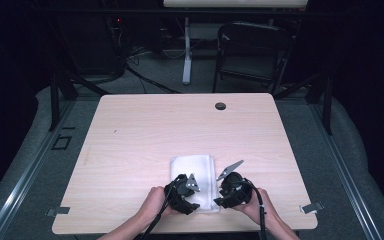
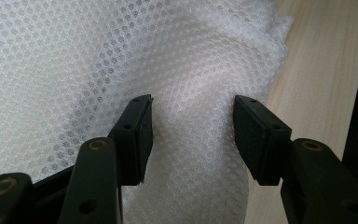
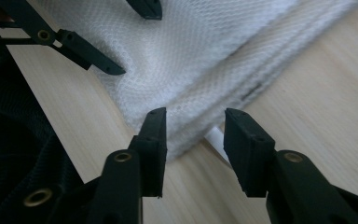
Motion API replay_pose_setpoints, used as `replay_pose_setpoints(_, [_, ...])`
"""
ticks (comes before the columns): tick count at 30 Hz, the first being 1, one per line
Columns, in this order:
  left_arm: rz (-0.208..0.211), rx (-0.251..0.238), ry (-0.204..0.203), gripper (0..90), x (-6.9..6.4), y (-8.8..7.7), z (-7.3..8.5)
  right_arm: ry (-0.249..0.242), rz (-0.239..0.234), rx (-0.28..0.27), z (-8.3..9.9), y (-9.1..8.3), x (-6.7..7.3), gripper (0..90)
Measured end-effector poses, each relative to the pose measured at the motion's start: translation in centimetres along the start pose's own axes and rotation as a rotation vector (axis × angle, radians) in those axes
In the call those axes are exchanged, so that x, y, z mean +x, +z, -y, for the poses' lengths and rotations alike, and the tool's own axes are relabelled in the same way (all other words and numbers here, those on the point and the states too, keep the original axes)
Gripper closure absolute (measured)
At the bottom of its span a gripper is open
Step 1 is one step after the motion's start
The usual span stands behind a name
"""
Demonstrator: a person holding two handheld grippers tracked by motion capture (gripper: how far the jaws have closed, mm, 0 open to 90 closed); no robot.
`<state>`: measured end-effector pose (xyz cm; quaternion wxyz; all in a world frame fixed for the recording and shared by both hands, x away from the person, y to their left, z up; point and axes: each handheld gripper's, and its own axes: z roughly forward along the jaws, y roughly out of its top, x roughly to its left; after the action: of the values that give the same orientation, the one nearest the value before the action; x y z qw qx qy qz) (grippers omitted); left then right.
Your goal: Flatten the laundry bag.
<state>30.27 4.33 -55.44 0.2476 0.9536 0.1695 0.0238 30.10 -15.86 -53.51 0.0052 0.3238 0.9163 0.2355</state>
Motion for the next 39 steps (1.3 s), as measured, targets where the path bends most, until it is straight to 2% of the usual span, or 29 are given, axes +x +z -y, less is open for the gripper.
replay_pose_setpoints(5, [0.000, -0.008, 0.000, 47.5, 0.0, 0.0, 0.1, 0.007, -0.003, 0.043, -0.4, 1.5, 0.0, 70.8])
replay_pose_setpoints(6, [0.000, -0.008, 0.000, 47.3, 0.0, 0.0, 0.1, 0.009, -0.004, 0.041, -0.4, 1.6, 0.0, 73.2])
replay_pose_setpoints(7, [0.005, -0.011, -0.003, 46.3, 0.0, 0.1, 0.1, 0.026, -0.005, 0.016, -0.3, 1.8, 0.1, 76.5])
replay_pose_setpoints(10, [0.004, -0.010, -0.006, 45.6, 0.0, 0.1, 0.1, 0.020, -0.005, 0.005, -0.3, 1.9, 0.2, 86.6])
replay_pose_setpoints(11, [0.004, -0.010, -0.006, 45.4, 0.0, 0.1, 0.1, 0.020, -0.005, 0.005, -0.3, 1.9, 0.2, 86.6])
replay_pose_setpoints(12, [0.000, -0.007, -0.001, 45.2, -0.1, 0.1, 0.1, 0.000, 0.000, 0.019, -0.4, 1.8, 0.3, 89.5])
replay_pose_setpoints(16, [-0.013, 0.001, 0.008, 40.3, -0.3, 0.0, -0.1, 0.000, -0.003, 0.003, -0.4, 1.4, 0.4, 90.0])
replay_pose_setpoints(18, [-0.020, -0.027, 0.009, 34.5, -0.5, -0.1, -0.2, 0.003, -0.011, -0.010, -0.5, 1.0, 0.3, 90.0])
replay_pose_setpoints(20, [-0.008, -0.054, 0.007, 33.2, -0.8, -0.2, -0.3, 0.018, -0.029, -0.034, -0.6, 0.6, 0.2, 90.0])
replay_pose_setpoints(22, [-0.005, -0.054, 0.011, 31.0, -0.8, -0.2, -0.3, 0.031, -0.041, -0.043, -0.6, 0.2, 0.1, 90.0])
replay_pose_setpoints(23, [0.000, -0.067, -0.002, 30.6, -0.9, -0.1, -0.2, 0.045, -0.052, -0.051, -0.6, 0.0, 0.0, 90.0])
replay_pose_setpoints(29, [-0.014, -0.042, 0.011, 31.0, -1.1, 0.4, -0.3, 0.040, -0.048, -0.059, -0.8, -0.4, 0.3, 90.0])
replay_pose_setpoints(30, [-0.024, -0.033, 0.024, 31.0, -1.2, 0.4, -0.3, 0.061, -0.054, -0.072, -0.9, -0.3, 0.5, 90.0])
replay_pose_setpoints(33, [-0.046, -0.020, 0.036, 30.7, -1.5, 0.6, -0.4, 0.070, -0.058, -0.089, -0.8, -0.5, 0.3, 90.0])
replay_pose_setpoints(39, [-0.045, -0.033, 0.021, 29.4, -1.4, 0.6, -0.4, 0.107, -0.115, -0.143, -0.9, -1.1, 0.2, 90.0])
